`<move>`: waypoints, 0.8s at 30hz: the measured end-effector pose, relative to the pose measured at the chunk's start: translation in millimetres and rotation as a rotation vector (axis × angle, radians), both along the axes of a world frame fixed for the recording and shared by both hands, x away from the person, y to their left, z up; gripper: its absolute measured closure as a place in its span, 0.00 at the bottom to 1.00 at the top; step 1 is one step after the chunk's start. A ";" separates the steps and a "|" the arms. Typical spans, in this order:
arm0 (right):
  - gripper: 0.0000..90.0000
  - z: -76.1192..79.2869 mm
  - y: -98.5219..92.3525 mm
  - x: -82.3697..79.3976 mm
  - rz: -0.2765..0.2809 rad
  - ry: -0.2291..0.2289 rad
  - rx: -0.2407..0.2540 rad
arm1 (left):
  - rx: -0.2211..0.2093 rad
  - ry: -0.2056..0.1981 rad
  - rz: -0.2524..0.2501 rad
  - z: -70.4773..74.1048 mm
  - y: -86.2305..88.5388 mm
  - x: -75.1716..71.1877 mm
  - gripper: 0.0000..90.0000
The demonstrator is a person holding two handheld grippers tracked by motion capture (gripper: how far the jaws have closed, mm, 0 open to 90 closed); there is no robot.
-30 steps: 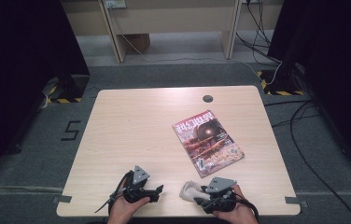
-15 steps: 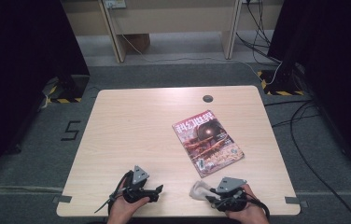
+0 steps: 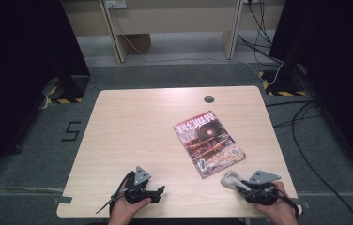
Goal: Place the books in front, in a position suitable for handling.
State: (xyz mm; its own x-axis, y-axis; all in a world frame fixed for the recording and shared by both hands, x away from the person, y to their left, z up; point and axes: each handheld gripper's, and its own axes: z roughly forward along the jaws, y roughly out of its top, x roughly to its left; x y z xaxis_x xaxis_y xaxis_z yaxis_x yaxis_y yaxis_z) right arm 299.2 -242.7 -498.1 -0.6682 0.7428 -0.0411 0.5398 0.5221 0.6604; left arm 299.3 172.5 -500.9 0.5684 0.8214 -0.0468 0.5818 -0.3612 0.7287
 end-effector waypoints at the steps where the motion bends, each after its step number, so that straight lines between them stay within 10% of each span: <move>1: 0.77 0.1 -4.7 1.6 -0.013 -0.004 -0.007 | 0.000 0.000 0.000 0.0 0.0 0.1 0.19; 10: 0.76 -0.9 -43.3 16.5 -0.181 -0.030 -0.014 | 0.003 0.002 0.000 -0.9 -0.5 1.0 0.19; 24: 0.57 0.3 -42.6 18.4 -0.231 -0.044 -0.014 | -0.002 -0.002 0.000 -1.3 -3.0 2.3 0.19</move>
State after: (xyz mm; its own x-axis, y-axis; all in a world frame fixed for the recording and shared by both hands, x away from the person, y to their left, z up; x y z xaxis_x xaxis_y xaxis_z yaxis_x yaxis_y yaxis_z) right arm 317.6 -285.3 -497.8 -0.4778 0.8750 -0.0778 0.6171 0.3974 0.6791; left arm 301.5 169.5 -502.3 0.5685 0.8214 -0.0470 0.5803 -0.3599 0.7305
